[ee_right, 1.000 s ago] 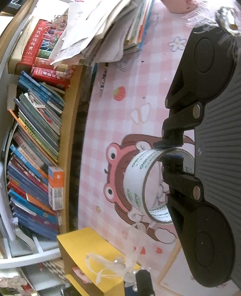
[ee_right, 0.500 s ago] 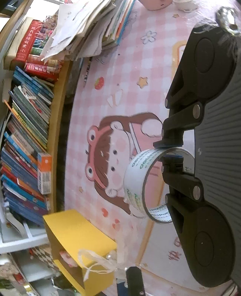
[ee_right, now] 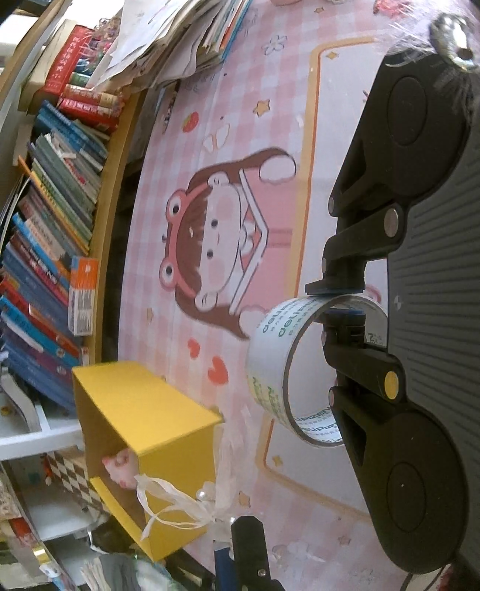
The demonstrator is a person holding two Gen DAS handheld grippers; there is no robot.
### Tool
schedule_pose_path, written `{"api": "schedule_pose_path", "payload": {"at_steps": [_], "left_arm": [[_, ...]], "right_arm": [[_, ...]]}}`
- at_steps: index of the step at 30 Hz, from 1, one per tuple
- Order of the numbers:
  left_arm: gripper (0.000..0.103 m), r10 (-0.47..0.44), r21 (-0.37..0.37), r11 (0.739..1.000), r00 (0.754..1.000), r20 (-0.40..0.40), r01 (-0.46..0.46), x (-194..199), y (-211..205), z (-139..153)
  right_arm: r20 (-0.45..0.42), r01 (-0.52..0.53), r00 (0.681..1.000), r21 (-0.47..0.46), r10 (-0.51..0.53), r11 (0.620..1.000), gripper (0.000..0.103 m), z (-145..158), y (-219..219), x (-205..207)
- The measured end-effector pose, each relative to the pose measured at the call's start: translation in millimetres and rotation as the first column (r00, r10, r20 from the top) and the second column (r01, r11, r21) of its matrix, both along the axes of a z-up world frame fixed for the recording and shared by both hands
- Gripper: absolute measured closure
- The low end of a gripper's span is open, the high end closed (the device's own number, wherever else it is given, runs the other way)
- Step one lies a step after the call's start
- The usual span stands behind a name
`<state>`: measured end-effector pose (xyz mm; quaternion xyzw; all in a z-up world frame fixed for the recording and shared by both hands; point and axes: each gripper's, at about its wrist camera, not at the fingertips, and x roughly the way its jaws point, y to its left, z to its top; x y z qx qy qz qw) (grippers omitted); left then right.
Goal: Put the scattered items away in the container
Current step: 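Carry the pearl decoration and tape roll with both tools over the yellow box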
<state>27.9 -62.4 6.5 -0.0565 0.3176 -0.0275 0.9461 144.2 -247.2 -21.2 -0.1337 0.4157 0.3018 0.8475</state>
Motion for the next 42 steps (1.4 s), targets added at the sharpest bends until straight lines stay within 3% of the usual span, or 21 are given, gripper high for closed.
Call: {"api": "schedule_pose_path", "payload": {"at_steps": [26, 42], "left_arm": [[0.077, 0.056, -0.035, 0.998, 0.993, 0.108, -0.053, -56.6, 119.0, 16.0], [0.077, 0.142, -0.062, 0.990, 0.957, 0.253, -0.130, -24.7, 183.9, 45.4]], "right_arm": [[0.047, -0.012, 0.999, 0.015, 0.011, 1.000, 0.096, 14.6, 111.9, -61.7], [0.172, -0.065, 0.984, 0.052, 0.055, 0.997, 0.096, 54.7, 168.4, -36.1]]}}
